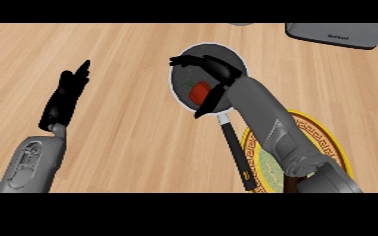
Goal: Pick the bell pepper from the plate and place it in the pan
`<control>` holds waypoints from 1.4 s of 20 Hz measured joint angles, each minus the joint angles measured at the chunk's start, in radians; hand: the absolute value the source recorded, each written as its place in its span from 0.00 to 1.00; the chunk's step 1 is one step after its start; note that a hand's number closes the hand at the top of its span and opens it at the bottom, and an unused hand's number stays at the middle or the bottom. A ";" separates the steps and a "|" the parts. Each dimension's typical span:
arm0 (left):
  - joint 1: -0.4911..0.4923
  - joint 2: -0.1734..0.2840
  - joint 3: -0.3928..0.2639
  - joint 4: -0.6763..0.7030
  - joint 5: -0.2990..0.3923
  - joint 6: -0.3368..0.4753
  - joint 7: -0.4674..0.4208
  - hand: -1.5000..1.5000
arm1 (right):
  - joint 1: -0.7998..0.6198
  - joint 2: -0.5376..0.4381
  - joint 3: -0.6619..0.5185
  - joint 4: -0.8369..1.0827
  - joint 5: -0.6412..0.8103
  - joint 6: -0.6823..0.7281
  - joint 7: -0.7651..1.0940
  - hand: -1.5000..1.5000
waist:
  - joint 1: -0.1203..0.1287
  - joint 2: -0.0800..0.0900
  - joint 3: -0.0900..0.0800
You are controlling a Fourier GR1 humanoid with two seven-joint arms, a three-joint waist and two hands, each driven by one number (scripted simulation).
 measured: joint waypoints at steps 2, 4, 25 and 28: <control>-0.004 0.000 0.004 0.010 -0.001 0.004 -0.004 0.50 | 0.001 0.000 -0.014 -0.006 -0.043 0.004 -0.005 0.00 | -0.007 -0.001 0.000; -0.006 -0.001 0.006 0.013 0.000 0.004 0.001 0.50 | -0.002 0.000 -0.031 -0.009 -0.085 -0.004 -0.004 0.00 | -0.011 -0.001 0.000; 0.057 0.026 0.062 -0.020 0.017 0.023 -0.017 0.50 | -0.151 -0.310 -0.209 0.081 -0.267 0.224 0.092 0.00 | -0.090 0.010 0.001; 0.064 0.023 0.059 -0.023 0.016 0.023 -0.025 0.50 | -0.147 -0.371 -0.210 0.086 -0.264 0.269 0.093 0.00 | -0.083 0.015 0.001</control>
